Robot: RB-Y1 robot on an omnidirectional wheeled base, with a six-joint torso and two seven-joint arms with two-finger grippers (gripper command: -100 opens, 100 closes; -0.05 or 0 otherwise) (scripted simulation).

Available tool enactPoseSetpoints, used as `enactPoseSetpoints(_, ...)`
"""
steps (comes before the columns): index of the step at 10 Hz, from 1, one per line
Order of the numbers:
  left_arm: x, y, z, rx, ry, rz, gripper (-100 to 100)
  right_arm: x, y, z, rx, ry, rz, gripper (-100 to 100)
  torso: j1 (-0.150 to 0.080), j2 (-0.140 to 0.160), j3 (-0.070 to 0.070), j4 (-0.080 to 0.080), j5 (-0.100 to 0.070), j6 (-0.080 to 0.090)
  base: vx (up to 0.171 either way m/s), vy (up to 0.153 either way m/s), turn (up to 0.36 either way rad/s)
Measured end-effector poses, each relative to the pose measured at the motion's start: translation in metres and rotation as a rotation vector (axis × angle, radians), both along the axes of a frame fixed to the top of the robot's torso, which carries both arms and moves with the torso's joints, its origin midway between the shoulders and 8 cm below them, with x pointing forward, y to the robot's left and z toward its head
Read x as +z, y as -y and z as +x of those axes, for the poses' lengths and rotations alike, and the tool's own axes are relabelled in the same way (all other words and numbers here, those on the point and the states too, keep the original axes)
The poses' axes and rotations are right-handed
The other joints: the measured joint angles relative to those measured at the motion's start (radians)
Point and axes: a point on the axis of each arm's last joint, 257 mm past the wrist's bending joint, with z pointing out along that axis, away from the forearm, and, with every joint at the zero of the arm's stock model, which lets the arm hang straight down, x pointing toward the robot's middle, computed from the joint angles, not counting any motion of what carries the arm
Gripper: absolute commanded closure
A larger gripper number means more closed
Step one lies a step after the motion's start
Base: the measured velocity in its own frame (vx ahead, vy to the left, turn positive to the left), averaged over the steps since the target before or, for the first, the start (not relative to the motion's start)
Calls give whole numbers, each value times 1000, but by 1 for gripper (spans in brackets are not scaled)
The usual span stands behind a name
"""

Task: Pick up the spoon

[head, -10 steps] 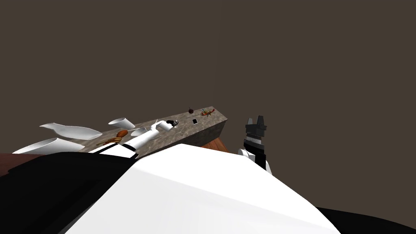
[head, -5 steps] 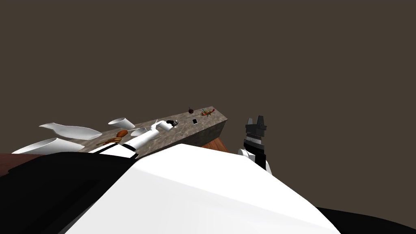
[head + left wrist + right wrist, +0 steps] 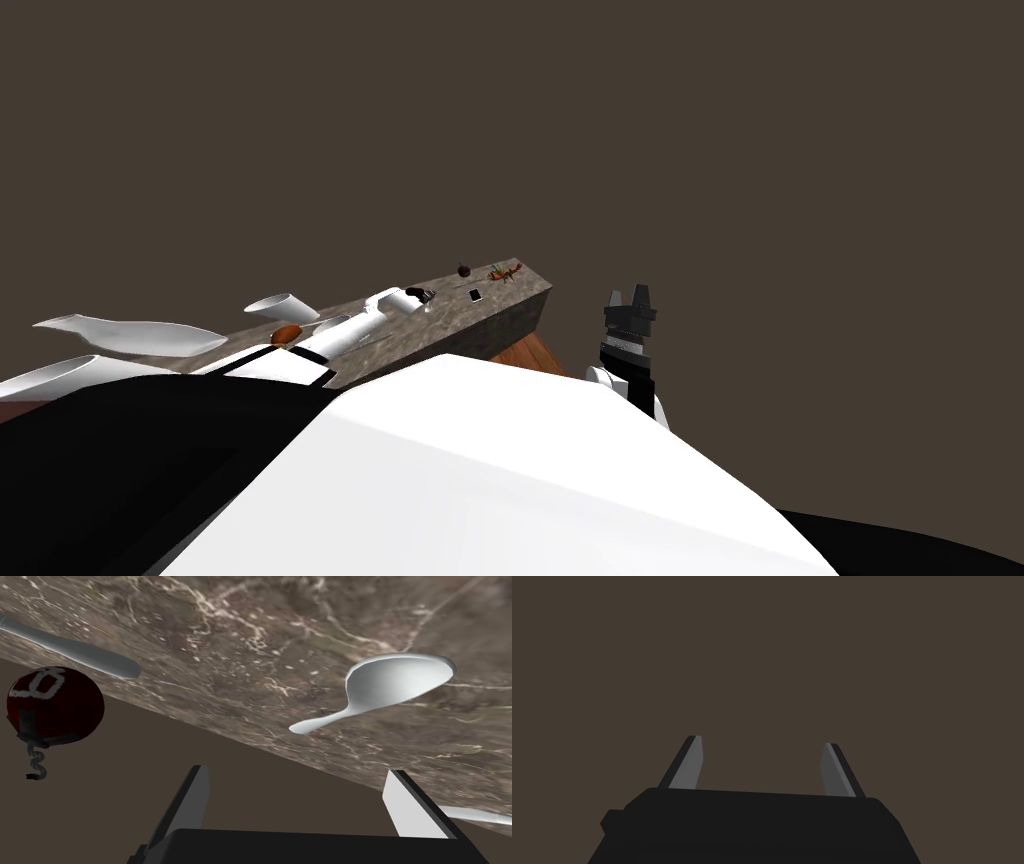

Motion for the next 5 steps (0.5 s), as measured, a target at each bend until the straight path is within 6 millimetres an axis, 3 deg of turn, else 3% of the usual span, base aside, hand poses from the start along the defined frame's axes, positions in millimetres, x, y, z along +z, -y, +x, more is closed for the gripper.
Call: enactPoseSetpoints(5, 20, -16, -4, 76, -10, 8, -100, 0, 0, 0, 0, 0, 0, 0, 6, -3, -2, -1, 1, 0, -99, 59, -249)
